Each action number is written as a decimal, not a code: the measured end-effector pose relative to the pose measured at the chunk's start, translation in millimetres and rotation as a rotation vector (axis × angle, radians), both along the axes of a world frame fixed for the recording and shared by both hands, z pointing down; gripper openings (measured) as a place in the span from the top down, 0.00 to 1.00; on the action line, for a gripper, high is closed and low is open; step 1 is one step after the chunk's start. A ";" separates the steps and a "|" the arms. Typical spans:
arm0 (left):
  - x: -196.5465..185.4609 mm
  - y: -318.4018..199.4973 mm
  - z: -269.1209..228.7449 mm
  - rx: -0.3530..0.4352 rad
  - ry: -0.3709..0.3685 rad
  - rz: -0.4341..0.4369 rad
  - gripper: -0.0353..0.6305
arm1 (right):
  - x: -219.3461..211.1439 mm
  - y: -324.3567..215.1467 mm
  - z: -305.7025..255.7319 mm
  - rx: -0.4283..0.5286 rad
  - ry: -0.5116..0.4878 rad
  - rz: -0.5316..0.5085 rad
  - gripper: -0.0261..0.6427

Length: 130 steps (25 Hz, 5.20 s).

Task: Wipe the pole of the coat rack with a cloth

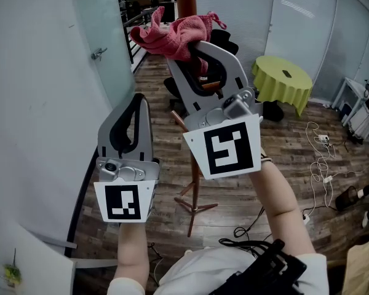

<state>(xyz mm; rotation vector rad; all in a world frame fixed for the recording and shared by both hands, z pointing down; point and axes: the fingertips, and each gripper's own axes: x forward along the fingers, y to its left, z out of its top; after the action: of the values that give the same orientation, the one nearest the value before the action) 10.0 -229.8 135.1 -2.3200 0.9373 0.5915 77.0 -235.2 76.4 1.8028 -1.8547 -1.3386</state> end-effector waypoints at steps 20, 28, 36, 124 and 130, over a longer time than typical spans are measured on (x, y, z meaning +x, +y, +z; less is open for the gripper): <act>-0.3 -1.3 9.3 -0.033 -0.004 -0.024 0.93 | -13.6 3.8 28.5 0.054 0.130 0.077 0.84; 3.6 -4.8 16.2 -0.061 -0.018 -0.058 0.93 | -8.4 0.7 46.6 0.039 0.151 0.081 0.84; -11.9 -0.4 20.8 0.005 -0.041 -0.093 0.93 | -14.0 -1.1 65.5 0.008 0.159 0.094 0.84; -23.2 -6.0 156.1 -0.420 -0.117 -0.195 0.93 | 21.3 -6.4 241.5 -0.389 -0.074 0.139 0.84; -18.4 -17.2 166.5 -0.431 -0.128 -0.184 0.93 | 26.4 -17.4 259.9 -0.421 -0.076 0.151 0.84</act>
<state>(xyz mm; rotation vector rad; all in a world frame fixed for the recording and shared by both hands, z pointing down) -8.4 -246.9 301.6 -2.5634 1.3001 0.1725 103.4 -252.5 336.3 1.7423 -1.8241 -0.7652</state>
